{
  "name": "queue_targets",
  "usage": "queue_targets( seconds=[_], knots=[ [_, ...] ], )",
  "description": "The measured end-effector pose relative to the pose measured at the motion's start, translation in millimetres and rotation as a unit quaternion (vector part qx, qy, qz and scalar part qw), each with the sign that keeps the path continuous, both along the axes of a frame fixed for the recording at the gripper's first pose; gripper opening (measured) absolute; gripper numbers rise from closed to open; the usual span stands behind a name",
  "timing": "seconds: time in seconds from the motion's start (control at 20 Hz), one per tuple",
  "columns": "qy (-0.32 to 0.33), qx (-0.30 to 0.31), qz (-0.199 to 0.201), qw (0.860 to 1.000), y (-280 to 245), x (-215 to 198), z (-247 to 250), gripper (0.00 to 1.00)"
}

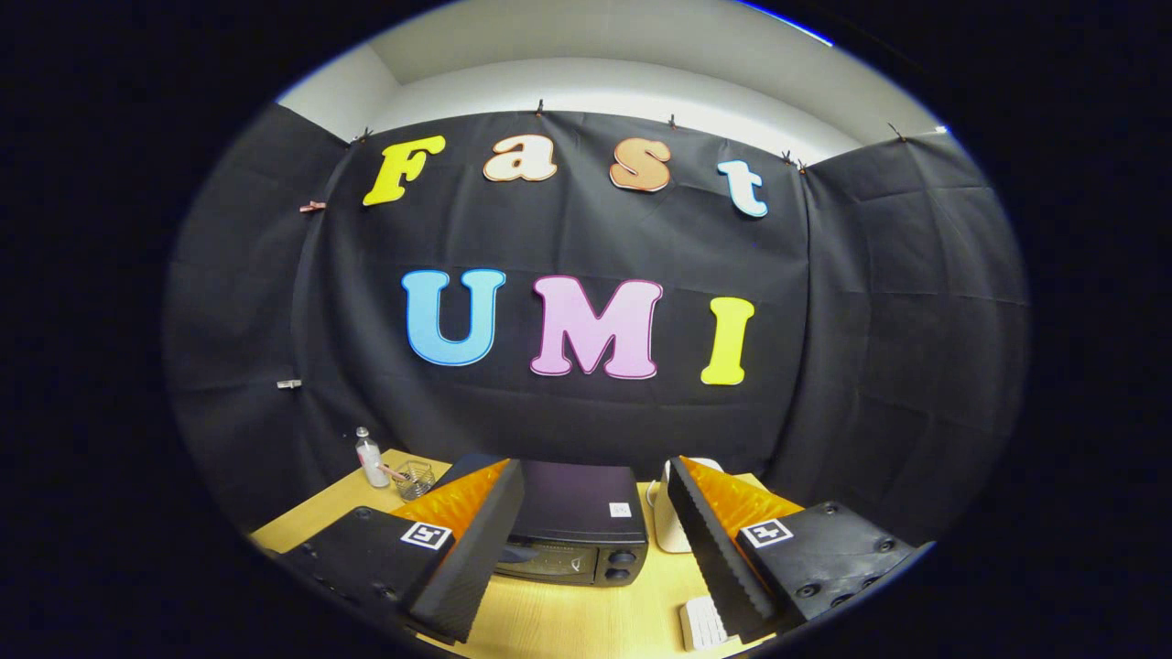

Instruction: Open the toaster oven, put the food inside, and close the toaster oven door.

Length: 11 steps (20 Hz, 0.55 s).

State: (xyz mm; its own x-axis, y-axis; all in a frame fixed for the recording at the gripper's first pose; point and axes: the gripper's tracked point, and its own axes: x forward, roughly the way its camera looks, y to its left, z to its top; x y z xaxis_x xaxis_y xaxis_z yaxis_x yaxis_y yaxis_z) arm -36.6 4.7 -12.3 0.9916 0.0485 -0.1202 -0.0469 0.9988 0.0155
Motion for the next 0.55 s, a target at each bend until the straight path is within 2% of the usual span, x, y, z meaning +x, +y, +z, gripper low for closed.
queue_targets(
  seconds=[0.55],
  knots=[
    [-0.021,0.004,-0.015,1.000,-6,-4,15,0.98]
  ],
)
